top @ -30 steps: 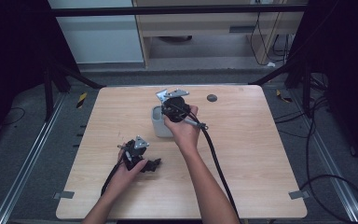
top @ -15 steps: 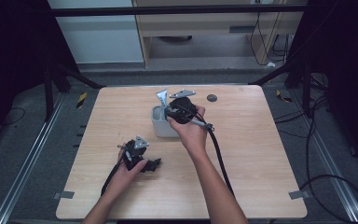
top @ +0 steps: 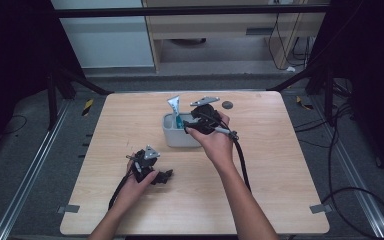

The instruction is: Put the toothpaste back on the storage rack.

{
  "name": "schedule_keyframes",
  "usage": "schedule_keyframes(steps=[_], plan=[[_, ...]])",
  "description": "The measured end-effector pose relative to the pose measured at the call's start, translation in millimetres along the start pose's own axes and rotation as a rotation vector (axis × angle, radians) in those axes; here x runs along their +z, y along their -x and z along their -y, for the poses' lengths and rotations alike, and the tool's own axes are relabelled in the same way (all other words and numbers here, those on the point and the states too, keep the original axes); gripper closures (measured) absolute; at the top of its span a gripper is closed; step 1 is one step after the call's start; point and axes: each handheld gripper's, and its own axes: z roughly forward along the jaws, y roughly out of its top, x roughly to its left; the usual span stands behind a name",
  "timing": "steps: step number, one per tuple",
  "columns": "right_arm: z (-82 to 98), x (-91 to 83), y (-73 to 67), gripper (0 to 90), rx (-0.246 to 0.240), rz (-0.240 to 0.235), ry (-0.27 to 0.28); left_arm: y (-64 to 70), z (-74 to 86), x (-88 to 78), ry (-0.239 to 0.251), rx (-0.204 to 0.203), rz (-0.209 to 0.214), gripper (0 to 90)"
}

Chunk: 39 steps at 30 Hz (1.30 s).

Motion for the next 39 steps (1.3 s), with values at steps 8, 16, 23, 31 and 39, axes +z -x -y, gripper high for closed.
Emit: schedule_keyframes(steps=[8, 16, 23, 31, 39], plan=[[1.5, -7.7, 9.0, 20.0, -0.007, -0.013, -0.014, 0.0, 0.0, 0.0, 0.000, 0.000, 0.000, 0.0], [6.0, -16.4, 18.7, 15.3, -0.007, -0.011, -0.015, 0.0, -0.1, 0.1, 0.000, 0.000, -0.001, 0.0], [12.9, -20.0, 24.5, 12.1, 0.002, -0.001, -0.022, 0.0, -0.1, 0.1, 0.000, 0.000, -0.001, 0.0], [21.1, -26.8, 32.1, 8.2, -0.009, -0.005, -0.024, 0.0, -0.1, 0.1, 0.000, 0.000, -0.001, 0.0], [36.5, -35.6, 44.8, 7.7, -0.003, 0.017, -0.025, 0.1, 0.0, 0.0, 0.000, 0.000, -0.001, 0.0]])
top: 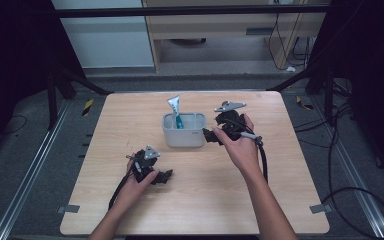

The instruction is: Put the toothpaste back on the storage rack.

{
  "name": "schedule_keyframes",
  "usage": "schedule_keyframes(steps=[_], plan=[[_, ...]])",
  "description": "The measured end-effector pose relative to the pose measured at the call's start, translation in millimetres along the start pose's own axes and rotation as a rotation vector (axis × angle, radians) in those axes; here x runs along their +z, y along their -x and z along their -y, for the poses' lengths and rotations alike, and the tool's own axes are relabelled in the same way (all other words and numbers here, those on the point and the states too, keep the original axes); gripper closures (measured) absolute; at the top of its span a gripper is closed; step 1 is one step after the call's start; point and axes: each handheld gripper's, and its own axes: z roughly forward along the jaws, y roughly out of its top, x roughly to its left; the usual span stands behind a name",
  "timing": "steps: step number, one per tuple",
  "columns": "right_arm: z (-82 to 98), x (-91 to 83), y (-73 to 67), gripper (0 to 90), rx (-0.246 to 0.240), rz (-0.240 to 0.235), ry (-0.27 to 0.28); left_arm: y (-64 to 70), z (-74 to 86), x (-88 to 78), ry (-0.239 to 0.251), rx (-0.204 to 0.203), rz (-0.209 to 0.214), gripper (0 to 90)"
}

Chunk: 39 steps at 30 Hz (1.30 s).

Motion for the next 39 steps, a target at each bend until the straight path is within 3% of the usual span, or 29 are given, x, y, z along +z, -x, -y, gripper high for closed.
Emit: schedule_keyframes(steps=[14, 23, 31, 39], plan=[[42.8, -17.1, 42.4, 8.9, 0.044, 0.092, -0.040, 0.1, -0.2, 0.1, -0.002, -0.001, 0.000, 0.0], [72.4, -19.9, 69.0, 9.4, 0.064, 0.160, -0.103, 0.1, -0.2, 0.2, -0.002, -0.001, 0.000, 0.0], [93.7, -12.4, 87.0, 10.8, 0.118, 0.190, -0.138, 0.1, -0.2, 0.2, -0.002, 0.000, 0.000, 0.0], [118.9, 6.6, 98.2, 11.9, 0.185, 0.180, -0.166, 0.1, -0.2, 0.2, -0.002, -0.001, 0.000, 0.0]])
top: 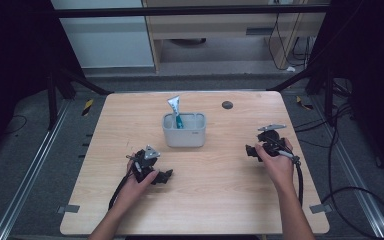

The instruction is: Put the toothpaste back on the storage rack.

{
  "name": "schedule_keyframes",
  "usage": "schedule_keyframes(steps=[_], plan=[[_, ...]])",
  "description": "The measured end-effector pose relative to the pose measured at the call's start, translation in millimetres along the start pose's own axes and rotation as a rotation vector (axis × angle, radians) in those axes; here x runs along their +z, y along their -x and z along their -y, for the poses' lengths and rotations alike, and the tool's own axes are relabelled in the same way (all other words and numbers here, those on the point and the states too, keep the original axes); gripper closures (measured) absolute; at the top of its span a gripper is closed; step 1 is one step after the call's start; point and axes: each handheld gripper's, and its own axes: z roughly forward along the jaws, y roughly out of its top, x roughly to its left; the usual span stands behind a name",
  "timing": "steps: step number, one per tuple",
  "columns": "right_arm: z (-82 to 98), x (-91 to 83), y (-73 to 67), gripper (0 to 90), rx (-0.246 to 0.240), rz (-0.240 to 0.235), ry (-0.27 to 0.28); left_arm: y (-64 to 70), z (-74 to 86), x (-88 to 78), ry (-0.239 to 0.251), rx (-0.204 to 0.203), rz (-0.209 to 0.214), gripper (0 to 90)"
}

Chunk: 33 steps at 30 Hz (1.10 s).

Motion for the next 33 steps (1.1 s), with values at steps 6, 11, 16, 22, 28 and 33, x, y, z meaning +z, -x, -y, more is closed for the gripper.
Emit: schedule_keyframes(steps=[6, 11, 16, 22, 28, 33], plan=[[14.1, 16.2, 2.2, 12.6, 0.020, -0.016, -0.017, -0.1, 0.0, 0.0, 0.000, 0.001, 0.000, 0.0], [26.1, 25.6, 8.0, 12.2, 0.054, -0.010, -0.013, 0.0, 0.0, 0.0, 0.000, 0.000, 0.000, 0.0], [32.1, 26.9, 11.5, 11.6, 0.082, -0.003, 0.048, 0.2, -0.3, 0.4, 0.000, -0.003, 0.001, 0.0], [35.2, 29.5, 11.3, 9.9, 0.078, 0.016, 0.081, 0.2, -0.3, 0.4, 0.000, -0.003, 0.001, 0.0], [33.9, 31.4, 10.9, 5.0, 0.075, 0.025, 0.069, 0.2, -0.3, 0.4, 0.001, -0.004, 0.001, 0.0], [33.5, 32.6, 8.5, 0.3, 0.129, 0.072, 0.053, 0.0, -0.5, 0.4, -0.001, -0.002, 0.002, 0.0]])
